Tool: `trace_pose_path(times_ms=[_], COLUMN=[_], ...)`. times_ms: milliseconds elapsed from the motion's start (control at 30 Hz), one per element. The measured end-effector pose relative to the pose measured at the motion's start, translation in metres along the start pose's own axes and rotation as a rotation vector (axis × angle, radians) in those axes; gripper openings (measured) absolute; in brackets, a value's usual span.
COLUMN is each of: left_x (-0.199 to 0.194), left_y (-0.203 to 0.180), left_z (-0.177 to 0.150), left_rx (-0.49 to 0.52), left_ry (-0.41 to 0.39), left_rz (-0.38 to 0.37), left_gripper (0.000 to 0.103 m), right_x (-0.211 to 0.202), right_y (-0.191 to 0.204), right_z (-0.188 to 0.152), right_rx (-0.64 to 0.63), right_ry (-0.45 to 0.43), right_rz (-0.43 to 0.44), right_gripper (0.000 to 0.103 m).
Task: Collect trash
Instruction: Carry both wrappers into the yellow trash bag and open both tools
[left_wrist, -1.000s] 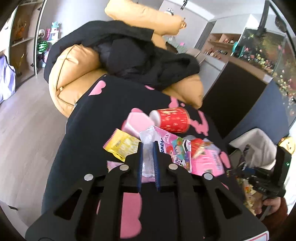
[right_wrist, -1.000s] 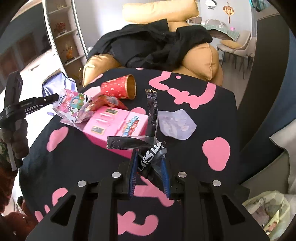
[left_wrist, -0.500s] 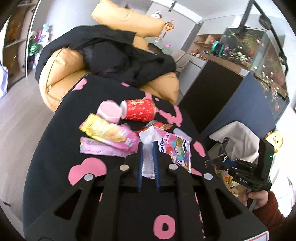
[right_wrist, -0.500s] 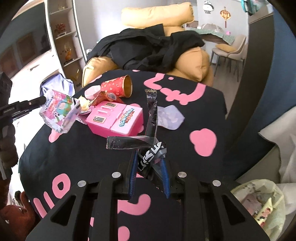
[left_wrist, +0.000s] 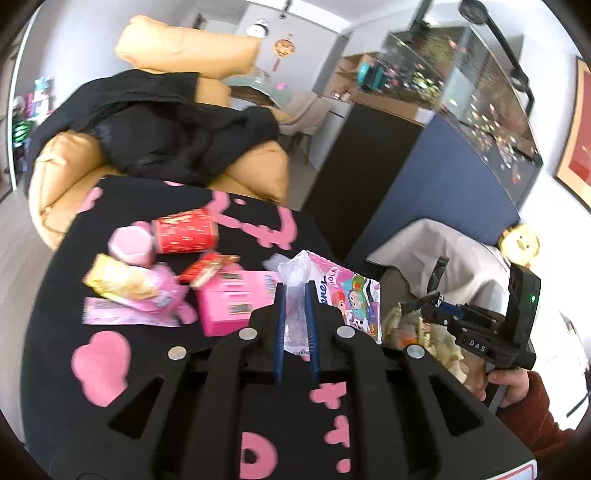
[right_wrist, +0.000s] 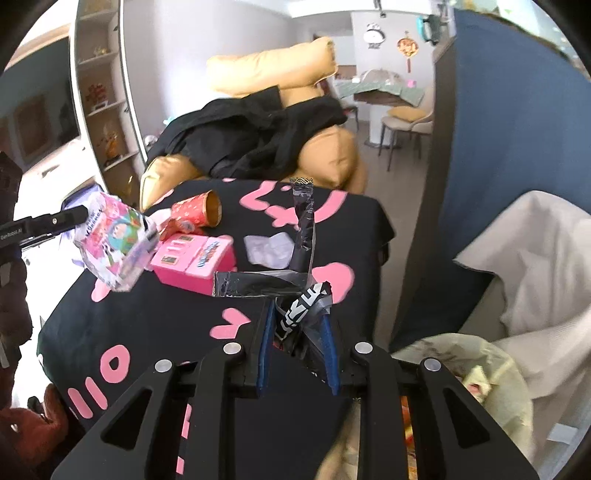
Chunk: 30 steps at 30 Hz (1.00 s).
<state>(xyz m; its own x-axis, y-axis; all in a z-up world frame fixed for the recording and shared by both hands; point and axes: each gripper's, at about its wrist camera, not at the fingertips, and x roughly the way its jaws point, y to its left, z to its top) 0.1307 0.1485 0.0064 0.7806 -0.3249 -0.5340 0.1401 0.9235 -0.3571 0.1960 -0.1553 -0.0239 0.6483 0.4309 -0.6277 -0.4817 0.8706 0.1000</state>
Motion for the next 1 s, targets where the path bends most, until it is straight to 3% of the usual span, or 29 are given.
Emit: trace_pose_path(times_ms=[500, 1000], left_x=[0.066, 0.109], left_y=[-0.142, -0.215], left_z=[-0.013, -0.039], left_rx=[0.23, 0.354], left_ry=[0.127, 0.228], left_rz=[-0.163, -0.224], left_gripper=[0.01, 0.01], right_x=[-0.088, -0.142], right_y=[-0.078, -0.123], right_z=[-0.033, -0.062], right_rx=[0.08, 0.163], right_ry=[-0.119, -0.204], right_rz=[-0.153, -0.242], right_gripper=[0.024, 0.024])
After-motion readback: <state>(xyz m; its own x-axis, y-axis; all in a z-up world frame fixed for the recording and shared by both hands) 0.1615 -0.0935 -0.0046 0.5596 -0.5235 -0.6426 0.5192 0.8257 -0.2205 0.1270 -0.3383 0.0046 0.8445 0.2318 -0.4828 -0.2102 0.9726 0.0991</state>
